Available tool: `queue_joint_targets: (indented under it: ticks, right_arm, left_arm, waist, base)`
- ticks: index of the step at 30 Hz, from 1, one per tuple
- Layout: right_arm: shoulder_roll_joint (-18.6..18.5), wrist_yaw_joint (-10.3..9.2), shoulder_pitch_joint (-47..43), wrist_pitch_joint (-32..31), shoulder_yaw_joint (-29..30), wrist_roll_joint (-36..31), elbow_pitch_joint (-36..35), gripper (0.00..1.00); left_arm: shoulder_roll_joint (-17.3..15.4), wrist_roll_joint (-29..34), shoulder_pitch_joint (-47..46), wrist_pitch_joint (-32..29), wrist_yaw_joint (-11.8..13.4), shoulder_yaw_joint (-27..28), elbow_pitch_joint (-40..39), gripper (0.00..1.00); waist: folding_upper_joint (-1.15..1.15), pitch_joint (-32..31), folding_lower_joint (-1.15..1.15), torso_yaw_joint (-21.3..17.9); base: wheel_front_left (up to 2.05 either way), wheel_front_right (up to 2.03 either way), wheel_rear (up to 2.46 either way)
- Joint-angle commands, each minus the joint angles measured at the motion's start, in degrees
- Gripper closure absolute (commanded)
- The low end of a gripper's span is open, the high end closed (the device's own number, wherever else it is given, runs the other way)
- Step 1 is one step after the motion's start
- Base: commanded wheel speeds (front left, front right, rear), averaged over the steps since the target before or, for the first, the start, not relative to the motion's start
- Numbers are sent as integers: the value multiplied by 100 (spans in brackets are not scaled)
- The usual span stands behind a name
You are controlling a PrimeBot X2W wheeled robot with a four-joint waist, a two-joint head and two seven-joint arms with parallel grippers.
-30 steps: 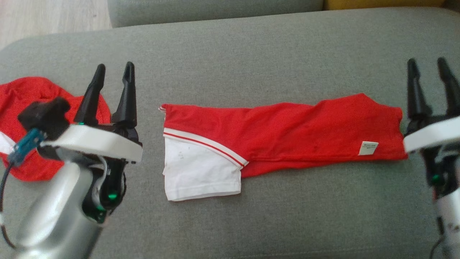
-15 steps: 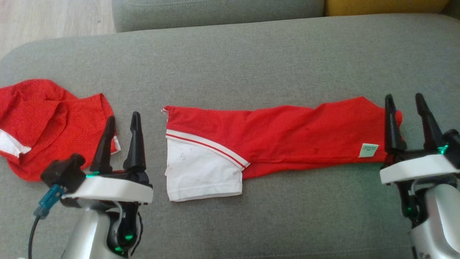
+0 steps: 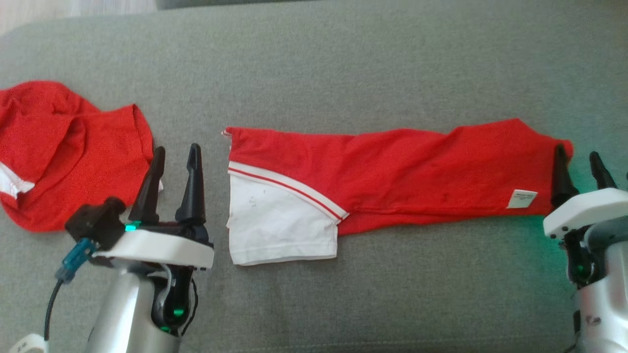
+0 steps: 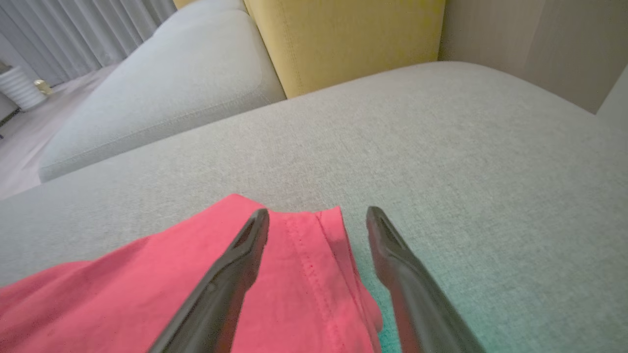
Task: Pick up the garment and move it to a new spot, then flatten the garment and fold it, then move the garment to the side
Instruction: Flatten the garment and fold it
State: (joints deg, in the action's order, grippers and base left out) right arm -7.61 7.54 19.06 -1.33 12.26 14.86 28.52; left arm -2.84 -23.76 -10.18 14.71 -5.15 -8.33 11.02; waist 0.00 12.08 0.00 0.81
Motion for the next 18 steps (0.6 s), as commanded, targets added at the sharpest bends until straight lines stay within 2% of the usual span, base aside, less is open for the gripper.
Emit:
queue_joint_targets:
  ticks: [1,8,16,17,18]
  right_arm:
    - [-17,-5,265,-99,6,-93,-42,0]
    - [37,-5,491,-485,238,-294,397,0]
    - [124,-5,581,-929,133,-216,623,0]
    - [137,-5,584,-996,110,-163,639,15]
    - [142,-5,587,-1044,96,-119,644,63]
  left_arm:
    - [-17,54,-298,29,-64,187,-160,0]
    - [-7,125,-421,29,-125,222,-123,0]
    - [-5,120,-480,29,-149,278,-120,0]
    - [-5,120,-488,29,-151,279,-117,0]
    - [-5,119,-496,29,-151,278,-116,0]
  waist:
    - [0,136,0,61]
    - [0,317,0,125]
    - [0,378,0,107]
    - [0,378,0,102]
    - [0,379,0,97]
  base:
    - [0,0,0]
    - [0,0,0]
    - [0,0,0]
    - [0,0,0]
    - [0,0,0]
